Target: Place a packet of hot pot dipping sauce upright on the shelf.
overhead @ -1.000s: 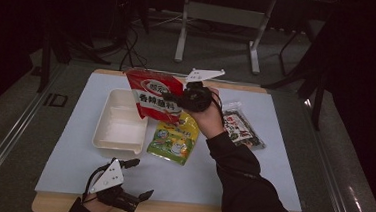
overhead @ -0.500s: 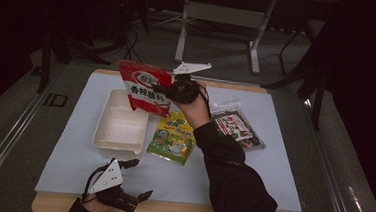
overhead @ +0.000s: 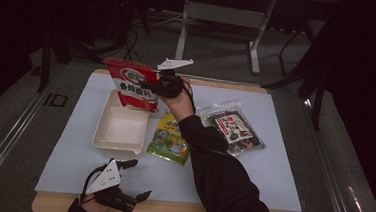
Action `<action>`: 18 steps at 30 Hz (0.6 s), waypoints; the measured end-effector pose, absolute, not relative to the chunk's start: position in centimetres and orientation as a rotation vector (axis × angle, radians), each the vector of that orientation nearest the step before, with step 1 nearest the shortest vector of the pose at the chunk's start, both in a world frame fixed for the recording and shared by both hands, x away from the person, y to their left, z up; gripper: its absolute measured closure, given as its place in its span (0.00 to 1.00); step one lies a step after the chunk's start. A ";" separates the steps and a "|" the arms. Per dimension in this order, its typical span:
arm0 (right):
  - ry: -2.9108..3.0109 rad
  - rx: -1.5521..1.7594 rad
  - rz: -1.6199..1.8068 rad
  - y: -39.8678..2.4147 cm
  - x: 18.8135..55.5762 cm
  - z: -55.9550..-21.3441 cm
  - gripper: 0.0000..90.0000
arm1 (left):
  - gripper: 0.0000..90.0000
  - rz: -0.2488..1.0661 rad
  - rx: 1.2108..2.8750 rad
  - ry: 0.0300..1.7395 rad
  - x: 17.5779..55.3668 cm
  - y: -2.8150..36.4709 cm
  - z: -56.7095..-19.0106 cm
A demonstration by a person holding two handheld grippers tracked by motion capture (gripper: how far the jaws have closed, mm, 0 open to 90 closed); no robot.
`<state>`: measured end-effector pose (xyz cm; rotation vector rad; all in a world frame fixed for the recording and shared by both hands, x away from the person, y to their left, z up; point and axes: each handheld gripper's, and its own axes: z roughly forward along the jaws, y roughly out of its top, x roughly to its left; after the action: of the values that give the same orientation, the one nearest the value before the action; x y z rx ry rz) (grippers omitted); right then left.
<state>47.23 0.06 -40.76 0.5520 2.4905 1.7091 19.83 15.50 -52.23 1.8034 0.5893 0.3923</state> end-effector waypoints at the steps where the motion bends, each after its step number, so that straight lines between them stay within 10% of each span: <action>1: 2.489 0.543 1.711 0.3 47.4 -40.9 1.00 | 0.02 0.393 1.803 0.590 19.8 15.5 -52.2; 18: 2.501 0.557 1.692 3.0 48.8 -43.2 1.00 | 0.02 0.398 1.801 0.588 19.6 15.9 -52.2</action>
<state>48.83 3.02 -43.15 0.5565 2.5007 1.6923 19.60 15.85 -52.16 1.8006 0.5883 0.3978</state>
